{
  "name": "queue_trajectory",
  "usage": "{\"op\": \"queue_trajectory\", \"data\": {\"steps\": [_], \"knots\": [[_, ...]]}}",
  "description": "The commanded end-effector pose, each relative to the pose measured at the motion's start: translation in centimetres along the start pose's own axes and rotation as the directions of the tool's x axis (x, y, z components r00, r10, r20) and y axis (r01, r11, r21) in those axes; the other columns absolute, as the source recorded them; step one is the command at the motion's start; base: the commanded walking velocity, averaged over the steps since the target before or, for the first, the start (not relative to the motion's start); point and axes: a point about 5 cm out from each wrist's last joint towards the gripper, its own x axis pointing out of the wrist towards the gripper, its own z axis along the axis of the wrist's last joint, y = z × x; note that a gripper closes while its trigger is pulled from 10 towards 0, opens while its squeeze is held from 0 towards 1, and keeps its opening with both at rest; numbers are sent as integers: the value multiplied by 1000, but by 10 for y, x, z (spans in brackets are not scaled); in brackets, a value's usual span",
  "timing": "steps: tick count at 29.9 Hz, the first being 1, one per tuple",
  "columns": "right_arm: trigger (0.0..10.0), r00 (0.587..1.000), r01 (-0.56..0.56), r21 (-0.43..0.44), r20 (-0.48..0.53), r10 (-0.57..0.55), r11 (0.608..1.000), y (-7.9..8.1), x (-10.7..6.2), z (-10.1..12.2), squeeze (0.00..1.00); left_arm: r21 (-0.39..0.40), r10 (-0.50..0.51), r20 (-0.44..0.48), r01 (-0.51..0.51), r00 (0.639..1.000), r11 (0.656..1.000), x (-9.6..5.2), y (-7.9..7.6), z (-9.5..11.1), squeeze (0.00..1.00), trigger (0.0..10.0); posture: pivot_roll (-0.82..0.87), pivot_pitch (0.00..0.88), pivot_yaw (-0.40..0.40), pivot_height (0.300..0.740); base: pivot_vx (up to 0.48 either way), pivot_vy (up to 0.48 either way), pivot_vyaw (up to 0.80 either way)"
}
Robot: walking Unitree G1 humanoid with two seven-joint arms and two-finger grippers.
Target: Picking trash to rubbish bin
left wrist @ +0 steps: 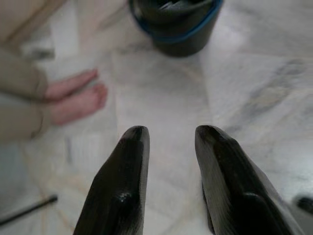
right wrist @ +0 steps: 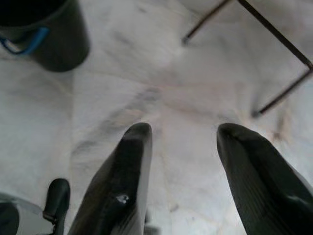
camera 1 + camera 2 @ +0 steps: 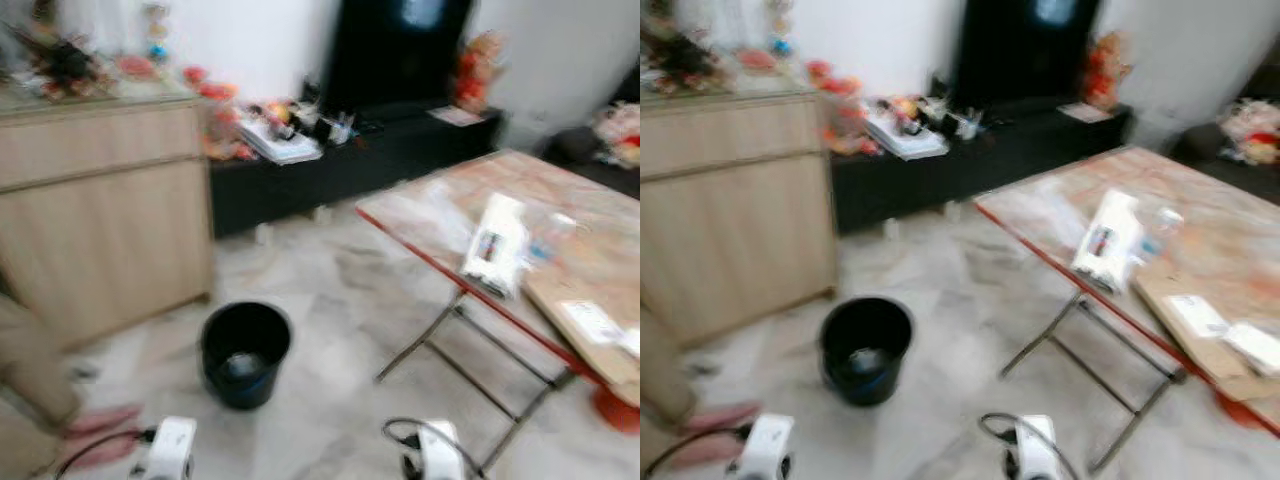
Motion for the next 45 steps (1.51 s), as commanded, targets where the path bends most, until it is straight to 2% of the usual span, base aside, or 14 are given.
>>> {"op": "queue_trajectory", "data": {"steps": [1,36,45], "knots": [[10000,999,41,6,-14,-41,999,-15,-2,-4,0,-10,-24,11,24,1000,1000,1,-10,6,0,10000,136,0,-103,740,300,0,-775],[10000,999,40,-2,-31,-40,999,-13,-3,-9,0,19,-47,18,46,999,999,1,-10,6,0,10000,145,0,-88,740,300,0,-763],[10000,999,38,-12,-23,-38,999,-13,-3,-8,0,56,-75,37,73,996,996,2,-14,11,0,10000,143,0,-83,740,0,0,0]]}}
